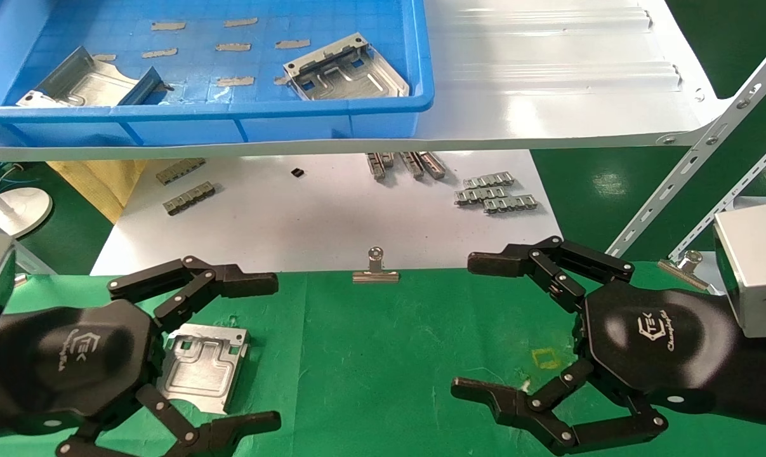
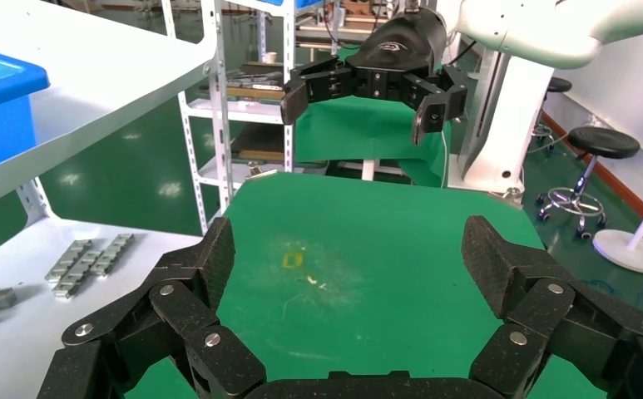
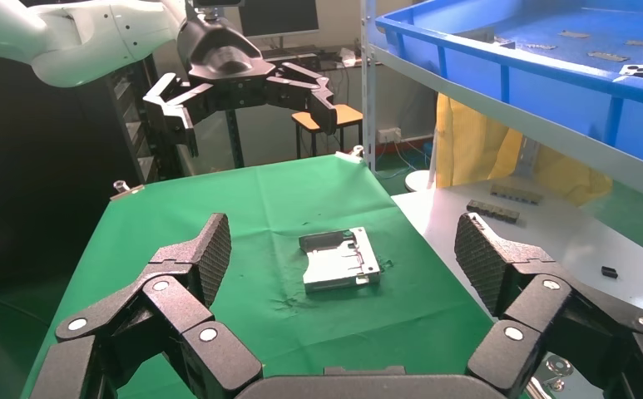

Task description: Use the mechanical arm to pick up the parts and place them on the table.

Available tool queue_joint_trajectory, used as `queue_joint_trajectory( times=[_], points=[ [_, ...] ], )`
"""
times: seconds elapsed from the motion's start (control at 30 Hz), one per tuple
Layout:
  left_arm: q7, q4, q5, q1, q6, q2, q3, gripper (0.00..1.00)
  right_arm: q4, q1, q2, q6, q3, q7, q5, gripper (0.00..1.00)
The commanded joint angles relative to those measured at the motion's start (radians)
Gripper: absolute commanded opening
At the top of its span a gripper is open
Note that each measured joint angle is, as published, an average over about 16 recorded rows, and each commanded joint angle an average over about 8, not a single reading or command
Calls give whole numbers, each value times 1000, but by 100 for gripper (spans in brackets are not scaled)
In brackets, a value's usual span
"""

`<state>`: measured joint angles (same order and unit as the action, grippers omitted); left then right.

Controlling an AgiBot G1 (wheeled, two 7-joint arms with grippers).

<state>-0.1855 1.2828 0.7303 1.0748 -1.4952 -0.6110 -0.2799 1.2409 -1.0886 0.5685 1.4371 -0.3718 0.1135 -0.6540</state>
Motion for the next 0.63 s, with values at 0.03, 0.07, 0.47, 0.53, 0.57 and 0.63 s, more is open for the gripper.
queue_joint_trajectory(
  times=[0.03,0.07,0.47,0.53,0.57,0.63],
  points=[
    [0,-1,0,0,0,0,0,100,0,0,0,0,0,0,0,100],
    [0,-1,0,1,0,0,-1,100,0,0,0,0,0,0,0,100],
    [1,-3,1,1,-1,-1,-1,100,0,0,0,0,0,0,0,100],
    [2,-3,1,1,-1,-1,-2,100,0,0,0,0,0,0,0,100],
    [2,-3,1,2,-1,-1,-2,100,0,0,0,0,0,0,0,100],
    [2,-3,2,2,-1,-1,-2,100,0,0,0,0,0,0,0,100]
  ],
)
